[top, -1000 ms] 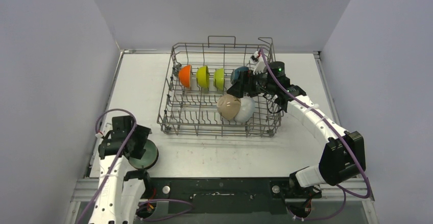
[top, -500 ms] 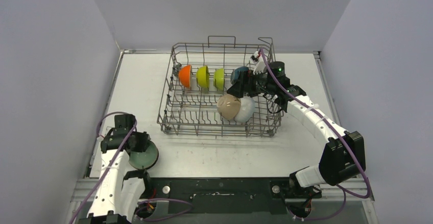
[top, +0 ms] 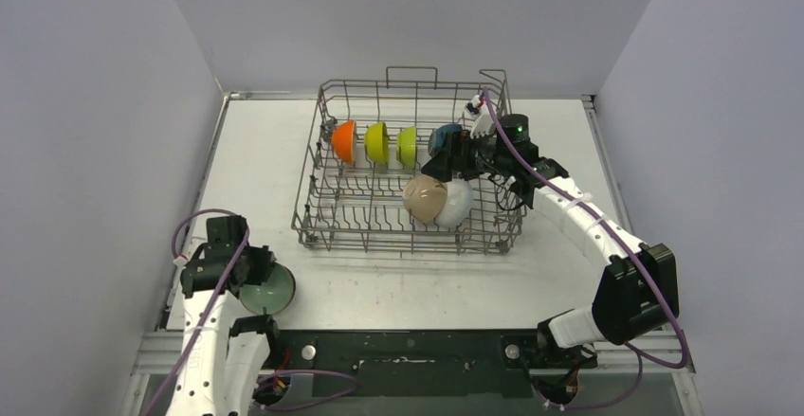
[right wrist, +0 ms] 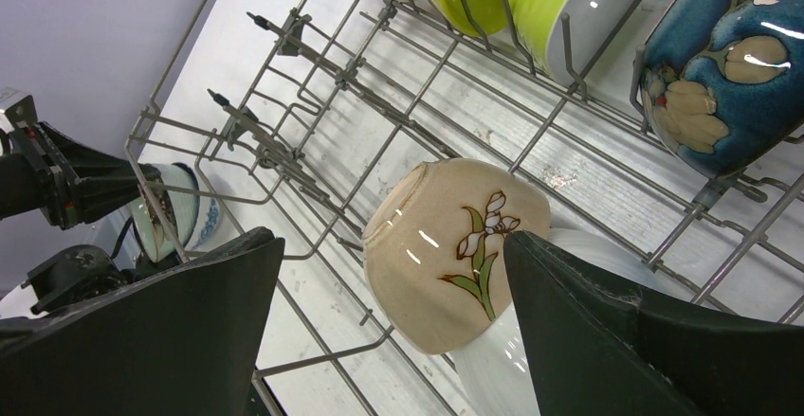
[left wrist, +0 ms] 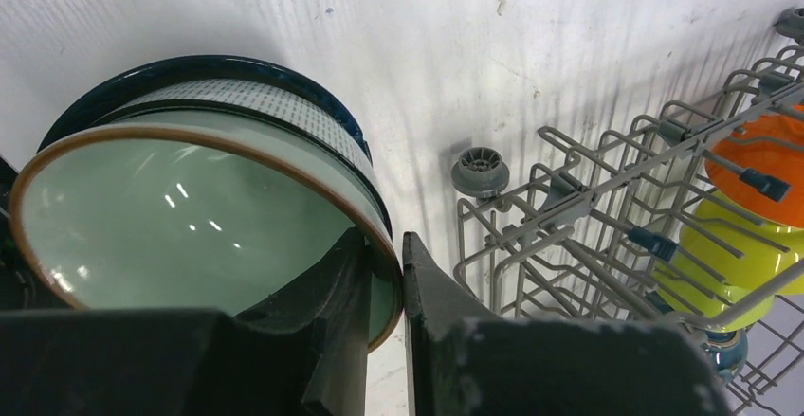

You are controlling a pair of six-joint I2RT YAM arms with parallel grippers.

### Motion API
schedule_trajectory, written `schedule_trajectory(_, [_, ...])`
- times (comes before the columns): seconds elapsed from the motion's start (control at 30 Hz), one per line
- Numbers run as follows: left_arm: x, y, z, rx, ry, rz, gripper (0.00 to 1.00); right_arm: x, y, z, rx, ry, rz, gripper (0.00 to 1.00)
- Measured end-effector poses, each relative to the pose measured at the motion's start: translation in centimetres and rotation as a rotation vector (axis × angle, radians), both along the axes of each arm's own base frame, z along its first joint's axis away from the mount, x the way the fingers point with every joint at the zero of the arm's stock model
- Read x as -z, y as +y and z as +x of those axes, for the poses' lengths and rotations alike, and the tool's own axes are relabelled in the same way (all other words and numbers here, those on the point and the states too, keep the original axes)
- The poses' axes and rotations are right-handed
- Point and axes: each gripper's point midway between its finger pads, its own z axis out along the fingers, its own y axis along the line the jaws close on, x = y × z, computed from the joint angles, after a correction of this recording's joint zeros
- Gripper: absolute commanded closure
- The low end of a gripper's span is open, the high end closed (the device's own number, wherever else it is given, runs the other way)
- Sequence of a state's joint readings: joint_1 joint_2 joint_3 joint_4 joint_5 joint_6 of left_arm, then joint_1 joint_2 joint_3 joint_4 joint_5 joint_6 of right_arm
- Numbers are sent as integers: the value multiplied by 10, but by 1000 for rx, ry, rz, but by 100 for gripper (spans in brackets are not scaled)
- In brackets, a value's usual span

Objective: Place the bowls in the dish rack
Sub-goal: Pick up the bowl from the center of the board.

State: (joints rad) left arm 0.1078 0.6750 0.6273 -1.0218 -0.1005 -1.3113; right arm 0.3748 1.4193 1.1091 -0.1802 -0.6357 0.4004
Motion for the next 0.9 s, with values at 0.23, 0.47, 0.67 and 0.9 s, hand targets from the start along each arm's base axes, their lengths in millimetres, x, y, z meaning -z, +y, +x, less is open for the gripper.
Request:
schedule_trajectory(0.23, [-25, 0, -4, 15, -2, 12, 100, 0, 0, 0, 0, 0, 0, 10])
schedule_trajectory(0.47, [-77, 3, 13, 43, -116, 50, 100, -1, 0, 0, 0, -1, 1, 10])
schedule_trajectory(0.67, [-102, 5, 20, 57, -179, 73, 100, -3, 0, 1, -1, -6, 3, 10])
schedule_trajectory(0.9, [-121, 2, 32, 97, -238, 82, 100, -6, 4, 0, -10, -14, 8, 10])
